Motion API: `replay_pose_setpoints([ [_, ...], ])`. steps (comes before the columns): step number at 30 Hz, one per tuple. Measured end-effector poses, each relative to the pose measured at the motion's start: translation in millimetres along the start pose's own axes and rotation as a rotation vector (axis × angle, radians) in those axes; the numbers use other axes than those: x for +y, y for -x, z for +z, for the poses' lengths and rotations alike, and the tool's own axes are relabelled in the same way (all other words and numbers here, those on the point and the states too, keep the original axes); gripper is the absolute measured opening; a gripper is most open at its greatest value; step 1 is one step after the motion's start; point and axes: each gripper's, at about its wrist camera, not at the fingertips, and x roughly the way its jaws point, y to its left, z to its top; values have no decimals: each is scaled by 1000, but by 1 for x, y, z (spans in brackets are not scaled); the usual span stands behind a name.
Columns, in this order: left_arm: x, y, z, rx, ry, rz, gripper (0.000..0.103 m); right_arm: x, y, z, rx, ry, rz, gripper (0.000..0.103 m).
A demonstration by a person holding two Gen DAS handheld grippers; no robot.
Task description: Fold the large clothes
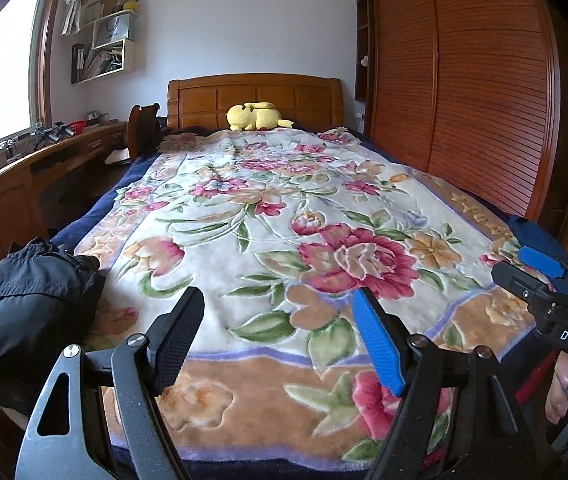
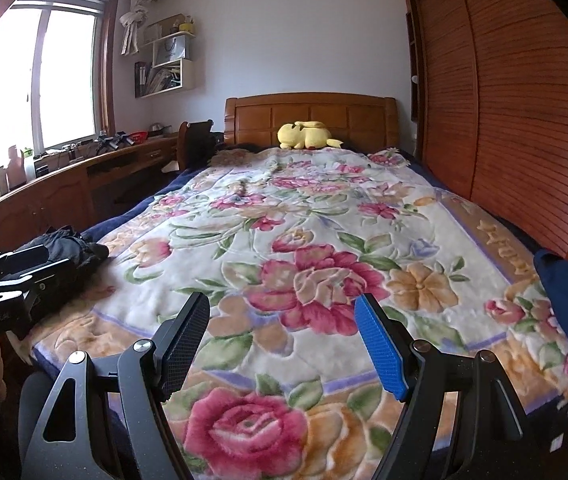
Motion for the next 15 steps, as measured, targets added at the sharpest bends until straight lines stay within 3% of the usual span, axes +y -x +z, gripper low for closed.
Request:
replay_pose_setpoints([
  [15,0,1,0,0,2,-5,77,-3,0,1,-6,-9,2,77],
])
